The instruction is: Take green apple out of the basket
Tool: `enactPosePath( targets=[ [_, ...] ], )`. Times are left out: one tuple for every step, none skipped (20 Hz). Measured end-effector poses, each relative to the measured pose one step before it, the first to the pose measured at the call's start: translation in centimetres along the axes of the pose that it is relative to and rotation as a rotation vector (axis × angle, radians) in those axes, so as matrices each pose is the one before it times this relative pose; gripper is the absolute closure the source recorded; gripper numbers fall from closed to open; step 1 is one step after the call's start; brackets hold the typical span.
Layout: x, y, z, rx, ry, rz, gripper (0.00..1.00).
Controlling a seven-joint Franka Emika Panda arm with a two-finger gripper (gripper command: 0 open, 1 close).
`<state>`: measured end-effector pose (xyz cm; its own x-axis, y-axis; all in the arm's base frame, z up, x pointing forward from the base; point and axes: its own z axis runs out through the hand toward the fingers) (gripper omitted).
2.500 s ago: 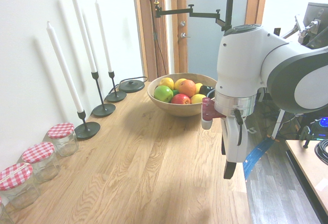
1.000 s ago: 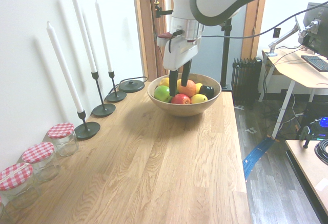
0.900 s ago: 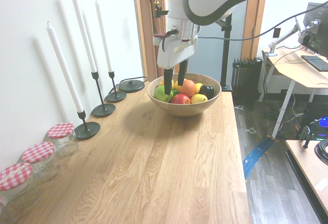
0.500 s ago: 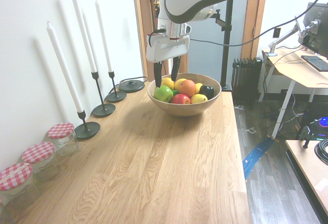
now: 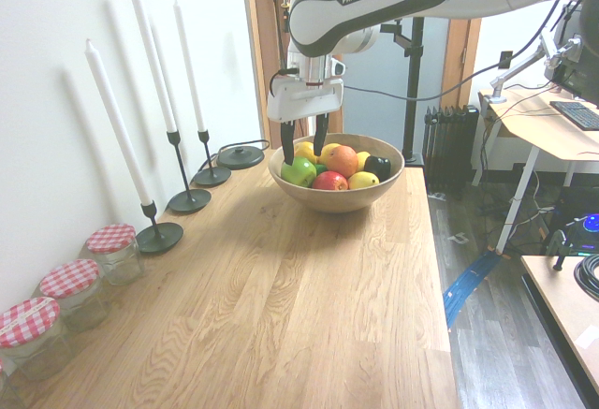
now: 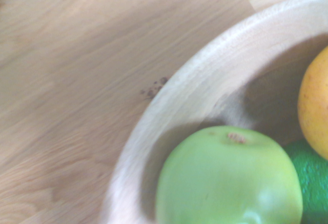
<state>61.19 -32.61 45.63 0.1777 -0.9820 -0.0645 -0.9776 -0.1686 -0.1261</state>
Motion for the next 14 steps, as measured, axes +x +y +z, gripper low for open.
enactPosePath(
  targets=[
    [0.267,-0.005,0.514,-0.00317,-0.00468,0.00052,0.0],
    [0.238,-0.002,0.463,-0.00244,-0.00462,0.00049,0.0],
    [0.185,-0.041,0.378,-0.00209,-0.00299,-0.00031,0.0],
    [0.141,-0.012,0.376,-0.00348,-0.0028,-0.00042,0.0],
    [0.103,-0.014,0.377,-0.00375,-0.00276,-0.00091,0.0],
    [0.066,-0.034,0.357,-0.00361,-0.00273,-0.00106,0.0],
    [0.051,-0.042,0.324,-0.00283,-0.00277,-0.00196,0.0],
    [0.031,-0.052,0.27,-0.00147,-0.00319,-0.00448,1.0],
    [0.01,-0.058,0.219,-0.00046,-0.00303,-0.00541,1.0],
    [0.008,-0.039,0.173,-0.00094,-0.00152,-0.00531,1.0],
    [-0.014,-0.043,0.123,-0.00057,-0.00069,-0.00483,1.0],
    [-0.024,-0.038,0.073,-0.0003,-0.00061,-0.00485,1.0],
    [-0.015,-0.041,0.036,0.00017,-0.00005,-0.00464,1.0],
    [-0.016,-0.051,0.025,0.00035,0.00012,-0.00365,1.0]
  ],
)
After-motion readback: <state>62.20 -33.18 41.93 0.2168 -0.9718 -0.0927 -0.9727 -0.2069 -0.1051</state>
